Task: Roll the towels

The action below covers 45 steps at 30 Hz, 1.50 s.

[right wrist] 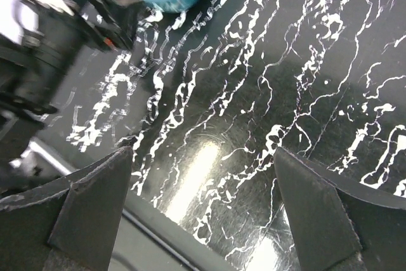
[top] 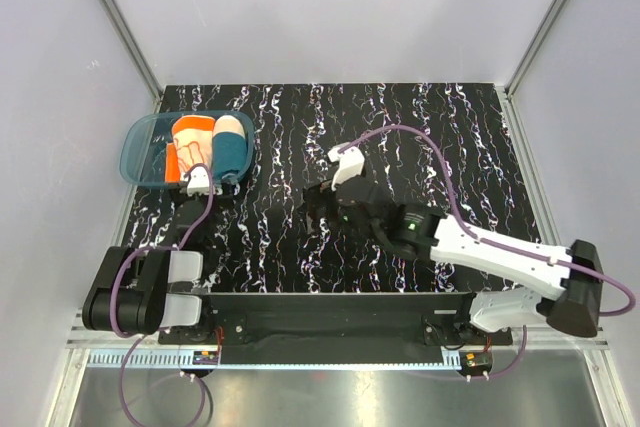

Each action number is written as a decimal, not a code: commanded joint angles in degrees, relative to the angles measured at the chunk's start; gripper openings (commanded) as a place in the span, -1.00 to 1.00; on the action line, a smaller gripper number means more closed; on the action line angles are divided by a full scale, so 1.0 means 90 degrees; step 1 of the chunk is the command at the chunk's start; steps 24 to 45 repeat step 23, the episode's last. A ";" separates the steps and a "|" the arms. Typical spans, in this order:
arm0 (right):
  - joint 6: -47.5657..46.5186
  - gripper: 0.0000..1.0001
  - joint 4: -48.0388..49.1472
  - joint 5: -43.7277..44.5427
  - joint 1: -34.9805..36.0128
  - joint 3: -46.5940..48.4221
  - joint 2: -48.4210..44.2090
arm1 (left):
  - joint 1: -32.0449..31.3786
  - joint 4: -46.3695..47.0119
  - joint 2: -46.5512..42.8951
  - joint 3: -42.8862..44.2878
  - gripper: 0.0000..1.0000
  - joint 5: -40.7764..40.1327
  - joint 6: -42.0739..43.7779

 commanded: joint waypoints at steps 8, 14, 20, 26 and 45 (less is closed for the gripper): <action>-0.0338 1.00 0.0836 -0.0280 0.0047 0.1086 0.1463 | 0.0147 0.0284 0.0007 0.0299 0.98 0.0191 -0.0284; -0.0104 1.00 0.1316 -0.0583 0.0037 0.1281 0.1962 | 0.0157 0.0265 0.0016 0.0308 0.98 0.0211 -0.0284; -0.0112 1.00 0.2074 -0.0729 0.0047 0.1136 0.2003 | 0.0157 0.0255 0.0016 0.0328 0.98 0.0220 -0.0284; -0.0269 1.00 0.1924 -0.0633 0.0047 0.1299 0.2041 | 0.0167 0.0255 0.0007 0.0328 0.98 0.0230 -0.0294; -0.0269 1.00 0.1924 -0.0633 0.0047 0.1299 0.2041 | 0.0167 0.0255 0.0007 0.0328 0.98 0.0230 -0.0294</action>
